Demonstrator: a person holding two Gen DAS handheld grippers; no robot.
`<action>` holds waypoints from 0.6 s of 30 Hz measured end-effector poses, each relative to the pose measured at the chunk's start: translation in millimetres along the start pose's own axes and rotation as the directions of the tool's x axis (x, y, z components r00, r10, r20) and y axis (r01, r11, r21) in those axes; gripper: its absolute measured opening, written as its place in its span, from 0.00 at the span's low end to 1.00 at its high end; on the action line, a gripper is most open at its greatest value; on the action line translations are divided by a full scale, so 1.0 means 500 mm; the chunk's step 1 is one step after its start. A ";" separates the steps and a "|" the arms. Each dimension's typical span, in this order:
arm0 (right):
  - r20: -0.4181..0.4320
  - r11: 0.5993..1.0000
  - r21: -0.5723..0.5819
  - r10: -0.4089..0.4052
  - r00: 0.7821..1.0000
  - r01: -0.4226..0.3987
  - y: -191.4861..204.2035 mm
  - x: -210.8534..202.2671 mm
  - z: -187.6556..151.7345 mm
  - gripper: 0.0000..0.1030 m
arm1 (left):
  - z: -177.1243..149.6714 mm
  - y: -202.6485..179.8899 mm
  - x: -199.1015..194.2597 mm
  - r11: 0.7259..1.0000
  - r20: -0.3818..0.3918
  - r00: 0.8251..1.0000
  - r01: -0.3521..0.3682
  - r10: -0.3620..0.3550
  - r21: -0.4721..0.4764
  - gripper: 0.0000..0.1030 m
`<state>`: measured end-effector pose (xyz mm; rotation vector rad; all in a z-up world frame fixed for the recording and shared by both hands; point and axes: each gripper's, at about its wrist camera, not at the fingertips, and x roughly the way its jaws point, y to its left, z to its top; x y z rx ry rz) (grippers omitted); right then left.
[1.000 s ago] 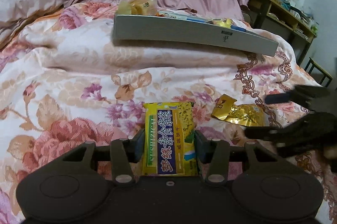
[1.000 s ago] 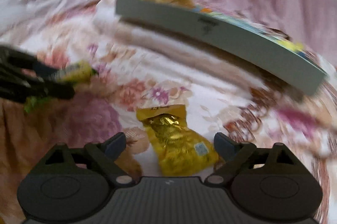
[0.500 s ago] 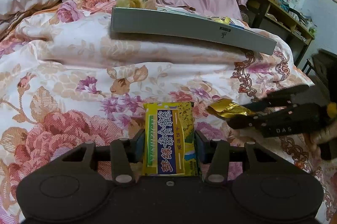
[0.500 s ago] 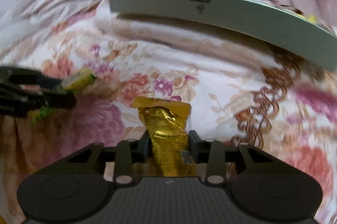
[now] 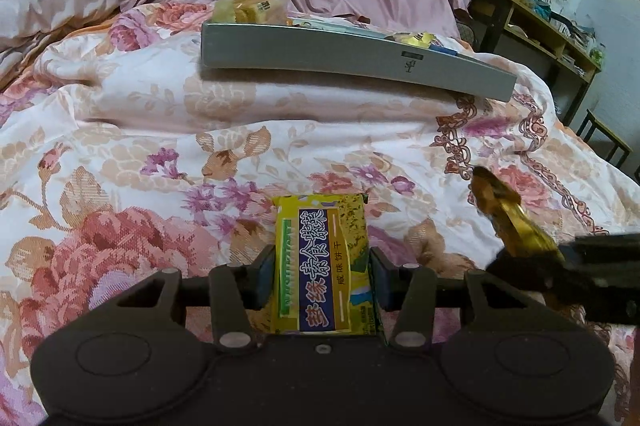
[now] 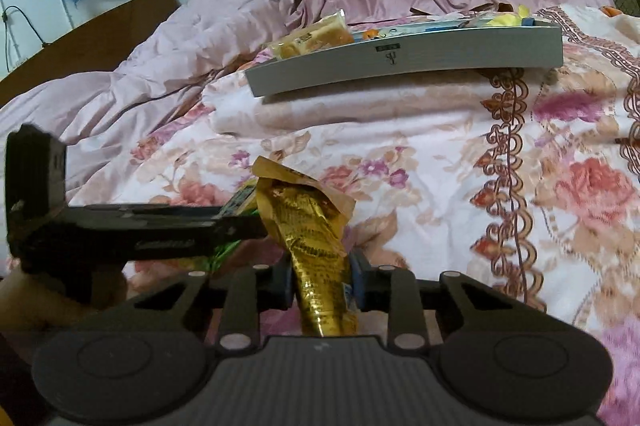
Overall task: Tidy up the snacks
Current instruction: 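Lift and carry the yellow pack and gold packet toward the grey tray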
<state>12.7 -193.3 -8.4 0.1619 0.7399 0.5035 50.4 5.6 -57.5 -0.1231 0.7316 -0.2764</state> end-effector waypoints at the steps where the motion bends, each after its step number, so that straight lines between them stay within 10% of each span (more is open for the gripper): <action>1: 0.004 1.000 0.002 0.001 1.000 -0.001 0.003 -0.006 -0.003 0.29 | 0.000 -0.003 -0.003 1.000 0.002 1.000 0.000 0.000 0.002 0.49; 18: 0.160 1.000 -0.018 0.005 0.987 -0.002 0.048 -0.108 0.042 0.29 | 0.052 -0.044 -0.087 0.999 0.100 0.995 0.007 -0.012 0.044 0.49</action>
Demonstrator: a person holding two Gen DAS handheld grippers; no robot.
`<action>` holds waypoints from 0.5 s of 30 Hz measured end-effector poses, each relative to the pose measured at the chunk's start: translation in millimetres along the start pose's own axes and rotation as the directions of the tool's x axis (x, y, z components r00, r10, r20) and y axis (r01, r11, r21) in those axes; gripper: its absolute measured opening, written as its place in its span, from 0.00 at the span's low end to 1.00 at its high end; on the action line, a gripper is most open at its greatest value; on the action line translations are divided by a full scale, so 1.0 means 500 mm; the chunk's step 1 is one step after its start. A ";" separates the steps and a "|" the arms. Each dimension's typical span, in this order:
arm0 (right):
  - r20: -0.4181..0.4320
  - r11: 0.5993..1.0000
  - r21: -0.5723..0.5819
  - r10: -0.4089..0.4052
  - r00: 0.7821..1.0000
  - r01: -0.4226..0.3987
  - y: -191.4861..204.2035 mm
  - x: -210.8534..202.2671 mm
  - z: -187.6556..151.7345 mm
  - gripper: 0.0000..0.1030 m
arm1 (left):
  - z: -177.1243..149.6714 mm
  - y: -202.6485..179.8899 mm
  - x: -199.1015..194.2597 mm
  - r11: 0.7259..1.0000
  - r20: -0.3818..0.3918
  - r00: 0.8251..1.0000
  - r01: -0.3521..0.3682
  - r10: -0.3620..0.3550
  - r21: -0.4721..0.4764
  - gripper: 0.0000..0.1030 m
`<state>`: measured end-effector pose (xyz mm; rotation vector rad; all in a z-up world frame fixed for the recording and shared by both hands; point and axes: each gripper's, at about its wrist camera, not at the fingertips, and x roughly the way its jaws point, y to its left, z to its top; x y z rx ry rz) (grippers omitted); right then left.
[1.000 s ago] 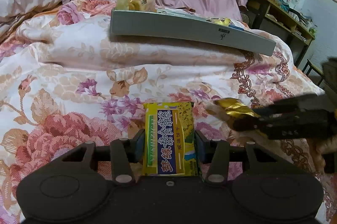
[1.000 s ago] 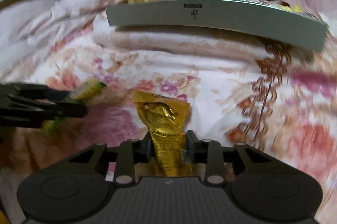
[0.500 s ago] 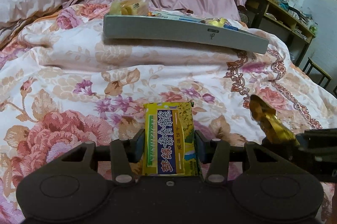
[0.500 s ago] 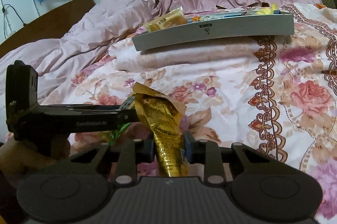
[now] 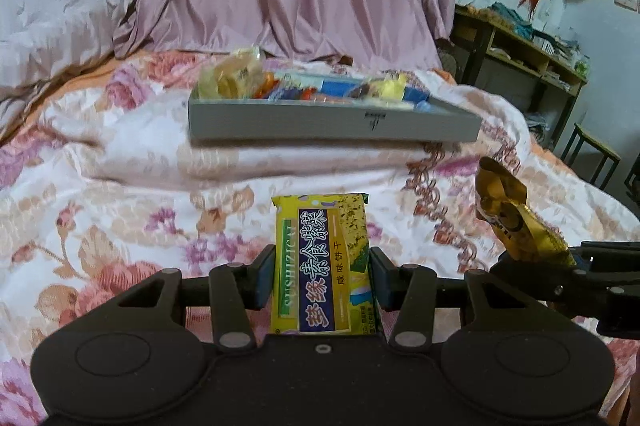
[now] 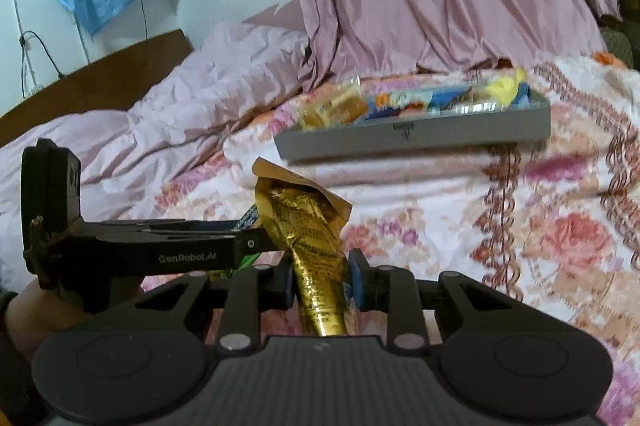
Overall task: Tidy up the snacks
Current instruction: 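Lift and carry the yellow pack and gold packet toward the grey tray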
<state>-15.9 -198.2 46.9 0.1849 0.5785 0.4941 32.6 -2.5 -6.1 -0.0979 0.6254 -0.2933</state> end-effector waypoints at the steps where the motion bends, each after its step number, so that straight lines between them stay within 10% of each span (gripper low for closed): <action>1: 0.012 1.000 -0.001 -0.002 1.000 0.002 0.002 -0.005 0.007 0.29 | 0.006 -0.001 -0.003 1.000 0.008 1.000 0.002 -0.002 0.001 0.49; 15: 0.171 0.996 -0.049 -0.069 0.983 0.078 -0.030 -0.009 0.173 0.29 | 0.173 -0.020 0.000 0.999 0.161 0.987 0.011 -0.018 0.040 0.49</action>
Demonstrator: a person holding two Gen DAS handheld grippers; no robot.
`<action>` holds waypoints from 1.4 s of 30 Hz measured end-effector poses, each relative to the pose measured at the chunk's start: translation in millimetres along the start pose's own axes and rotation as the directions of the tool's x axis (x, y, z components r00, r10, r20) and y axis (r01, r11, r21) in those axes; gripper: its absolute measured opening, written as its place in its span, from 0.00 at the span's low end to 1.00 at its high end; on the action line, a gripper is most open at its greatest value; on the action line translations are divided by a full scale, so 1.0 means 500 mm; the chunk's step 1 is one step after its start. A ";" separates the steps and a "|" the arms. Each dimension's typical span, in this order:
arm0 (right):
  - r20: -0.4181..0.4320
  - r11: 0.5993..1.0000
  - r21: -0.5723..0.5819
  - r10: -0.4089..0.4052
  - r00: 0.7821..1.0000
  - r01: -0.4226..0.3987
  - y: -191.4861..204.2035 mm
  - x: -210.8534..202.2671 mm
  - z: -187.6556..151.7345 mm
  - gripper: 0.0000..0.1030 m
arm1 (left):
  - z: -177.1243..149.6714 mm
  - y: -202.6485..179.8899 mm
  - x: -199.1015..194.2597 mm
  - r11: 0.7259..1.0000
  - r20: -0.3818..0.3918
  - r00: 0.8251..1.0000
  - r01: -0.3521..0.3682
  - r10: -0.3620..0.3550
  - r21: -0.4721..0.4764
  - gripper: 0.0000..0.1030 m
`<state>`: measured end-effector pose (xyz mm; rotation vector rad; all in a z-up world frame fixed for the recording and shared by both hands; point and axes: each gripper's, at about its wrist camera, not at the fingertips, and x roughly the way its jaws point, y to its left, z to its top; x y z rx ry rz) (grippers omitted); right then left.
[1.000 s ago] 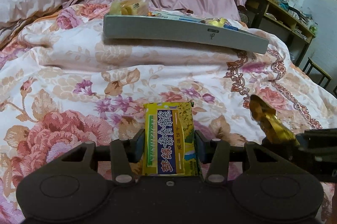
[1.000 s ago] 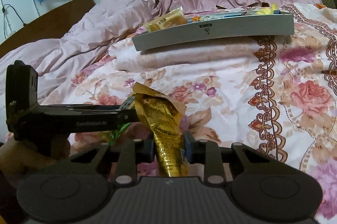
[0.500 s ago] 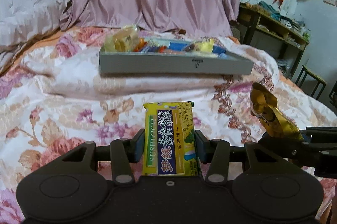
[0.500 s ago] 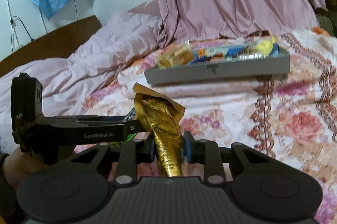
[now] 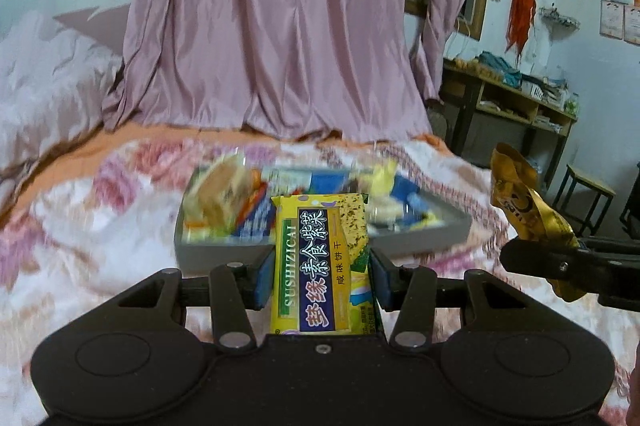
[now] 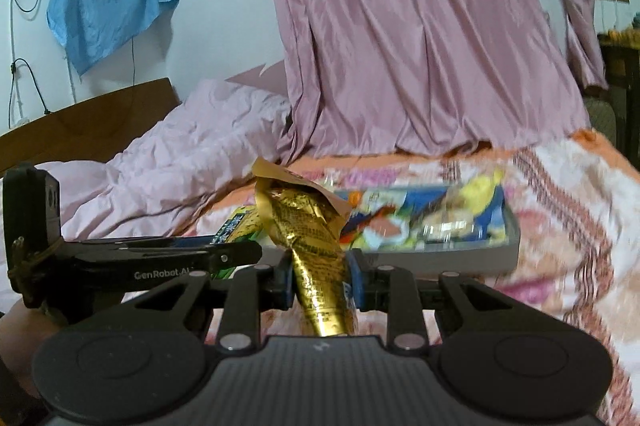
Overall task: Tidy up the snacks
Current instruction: 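Lift and carry the yellow pack and gold packet toward the grey tray, then lower both snacks into the tray and open both grippers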
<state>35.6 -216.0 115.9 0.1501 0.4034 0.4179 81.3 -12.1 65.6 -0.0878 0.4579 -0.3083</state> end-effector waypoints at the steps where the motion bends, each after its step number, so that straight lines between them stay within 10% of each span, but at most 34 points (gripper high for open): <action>1: 0.008 1.000 -0.009 -0.005 1.000 0.006 -0.002 0.007 0.010 0.29 | 0.011 -0.002 0.007 1.000 0.007 1.000 0.000 0.000 0.006 0.49; 18: 0.048 0.994 -0.032 -0.100 0.994 0.102 -0.075 0.159 0.120 0.29 | 0.143 0.019 0.169 1.000 0.050 0.999 -0.012 0.011 0.021 0.49; 42: -0.086 0.981 0.023 -0.189 0.978 0.191 -0.181 0.409 0.095 0.29 | 0.124 0.086 0.434 0.998 -0.092 0.994 -0.063 0.062 -0.009 0.49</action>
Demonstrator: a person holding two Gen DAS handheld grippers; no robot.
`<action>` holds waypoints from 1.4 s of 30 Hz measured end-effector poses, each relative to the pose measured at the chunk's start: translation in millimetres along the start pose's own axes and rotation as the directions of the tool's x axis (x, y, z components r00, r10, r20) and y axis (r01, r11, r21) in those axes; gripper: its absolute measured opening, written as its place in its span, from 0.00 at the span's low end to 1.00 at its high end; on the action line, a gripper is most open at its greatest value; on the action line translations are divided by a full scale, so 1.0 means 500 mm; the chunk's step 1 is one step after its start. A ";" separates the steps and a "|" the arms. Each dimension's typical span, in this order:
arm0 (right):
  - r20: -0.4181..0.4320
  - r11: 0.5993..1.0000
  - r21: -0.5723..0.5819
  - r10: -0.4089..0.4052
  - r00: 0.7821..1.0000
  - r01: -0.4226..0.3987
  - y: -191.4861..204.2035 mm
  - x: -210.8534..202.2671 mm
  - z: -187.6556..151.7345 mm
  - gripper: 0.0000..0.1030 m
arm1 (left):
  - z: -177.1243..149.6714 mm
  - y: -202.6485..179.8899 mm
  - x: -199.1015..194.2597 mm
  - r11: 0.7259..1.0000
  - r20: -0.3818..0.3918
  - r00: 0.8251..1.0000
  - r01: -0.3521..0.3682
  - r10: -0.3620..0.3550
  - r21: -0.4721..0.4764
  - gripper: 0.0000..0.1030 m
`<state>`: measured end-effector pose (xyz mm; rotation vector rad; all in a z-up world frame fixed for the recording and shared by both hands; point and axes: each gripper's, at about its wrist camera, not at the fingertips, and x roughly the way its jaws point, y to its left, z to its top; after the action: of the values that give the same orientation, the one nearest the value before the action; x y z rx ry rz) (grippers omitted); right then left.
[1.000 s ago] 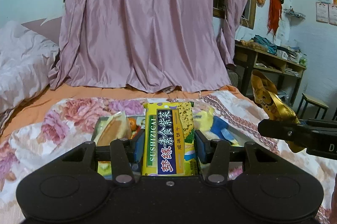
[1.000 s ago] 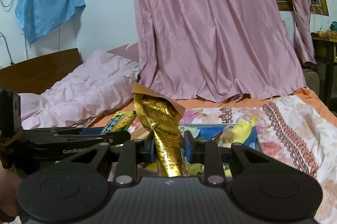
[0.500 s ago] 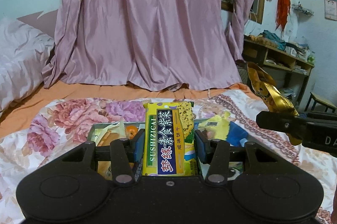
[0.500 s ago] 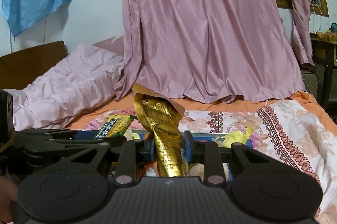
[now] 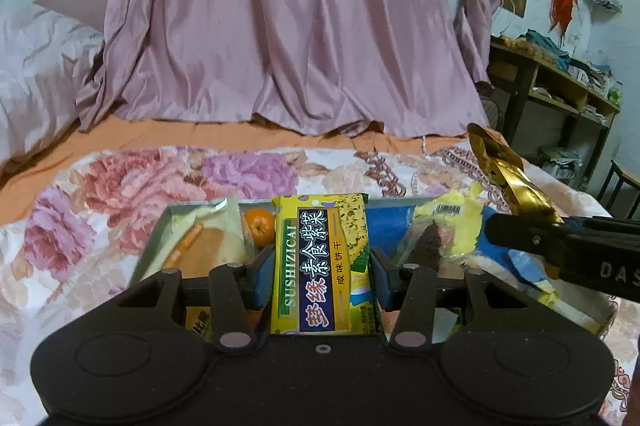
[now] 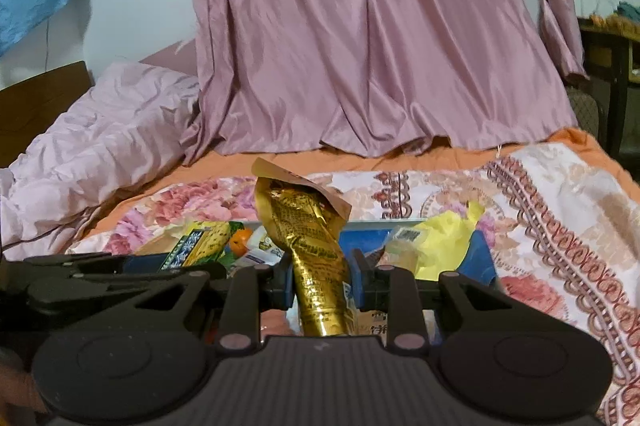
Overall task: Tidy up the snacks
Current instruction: 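Lower both snacks into the tray and open both grippers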
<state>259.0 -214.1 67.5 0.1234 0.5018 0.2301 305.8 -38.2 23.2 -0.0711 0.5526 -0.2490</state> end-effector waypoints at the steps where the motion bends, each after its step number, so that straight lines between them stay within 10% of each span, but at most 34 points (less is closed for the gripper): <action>1: -0.006 1.000 0.005 -0.001 1.000 0.002 -0.001 0.008 -0.003 0.29 | -0.003 0.000 0.005 1.000 -0.006 1.000 0.000 0.000 0.000 0.49; 42: -0.082 0.999 0.027 -0.017 0.997 0.020 -0.016 0.073 -0.060 0.37 | -0.026 -0.015 0.040 0.997 -0.045 0.997 -0.067 0.069 0.044 0.52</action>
<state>276.8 -210.9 23.0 0.1367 0.5871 0.2108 313.6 -50.5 3.1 -0.0053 0.5943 -0.1967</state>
